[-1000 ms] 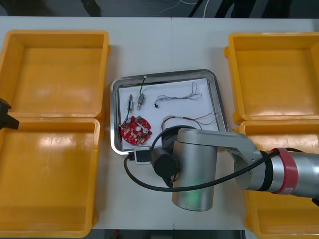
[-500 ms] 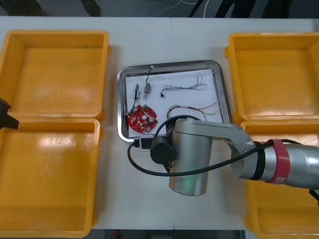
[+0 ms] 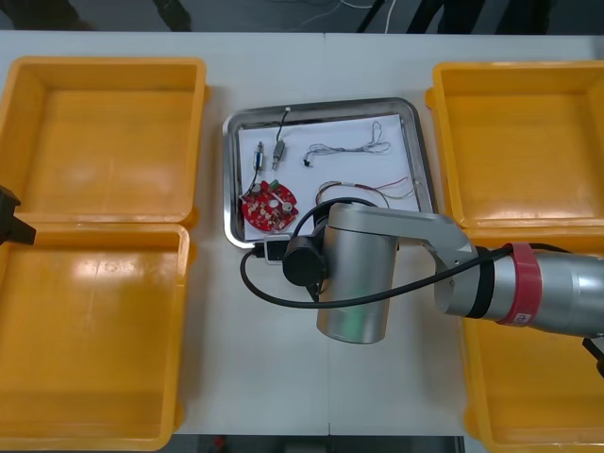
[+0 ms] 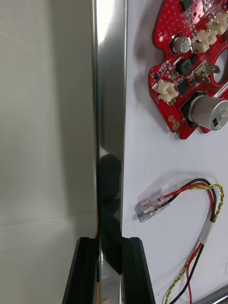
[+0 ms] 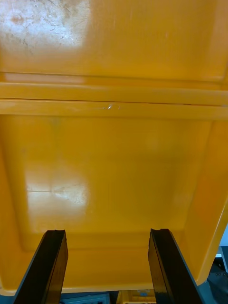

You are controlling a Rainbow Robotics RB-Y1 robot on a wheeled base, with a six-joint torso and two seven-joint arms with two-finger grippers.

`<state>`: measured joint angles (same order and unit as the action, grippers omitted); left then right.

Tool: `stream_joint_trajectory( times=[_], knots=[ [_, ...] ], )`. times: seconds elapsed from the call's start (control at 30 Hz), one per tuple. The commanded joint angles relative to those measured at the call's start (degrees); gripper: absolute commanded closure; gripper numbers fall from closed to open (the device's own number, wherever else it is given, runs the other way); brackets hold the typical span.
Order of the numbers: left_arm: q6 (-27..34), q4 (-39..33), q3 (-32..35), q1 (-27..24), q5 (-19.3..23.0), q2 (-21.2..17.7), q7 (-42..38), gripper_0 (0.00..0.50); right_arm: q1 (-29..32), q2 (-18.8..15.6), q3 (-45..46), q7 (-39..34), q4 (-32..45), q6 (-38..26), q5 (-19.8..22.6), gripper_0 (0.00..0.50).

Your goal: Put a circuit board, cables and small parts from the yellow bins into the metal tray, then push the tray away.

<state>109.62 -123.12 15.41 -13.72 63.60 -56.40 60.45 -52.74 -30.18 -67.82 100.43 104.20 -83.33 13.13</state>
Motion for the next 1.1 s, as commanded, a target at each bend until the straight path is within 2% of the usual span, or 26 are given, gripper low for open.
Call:
stream_joint_trajectory(
  times=[0.03,0.43,1.1],
  knots=[
    [0.38,-1.42,1.82,0.97,0.48,-2.66,-0.95,0.000,-3.43,1.26,-0.30,-1.47,-1.28,1.42,0.40,0.500],
    [0.38,-1.42,1.82,0.97,0.48,-2.66,-0.95,0.000,-5.97,2.58,-0.03,-1.29,-5.15,1.59,0.40,0.500],
    [0.38,-1.42,1.82,0.97,0.48,-2.66,-0.95,0.000,-10.02,3.73,0.41,-1.38,-13.50,7.57,0.49,0.500]
  ],
)
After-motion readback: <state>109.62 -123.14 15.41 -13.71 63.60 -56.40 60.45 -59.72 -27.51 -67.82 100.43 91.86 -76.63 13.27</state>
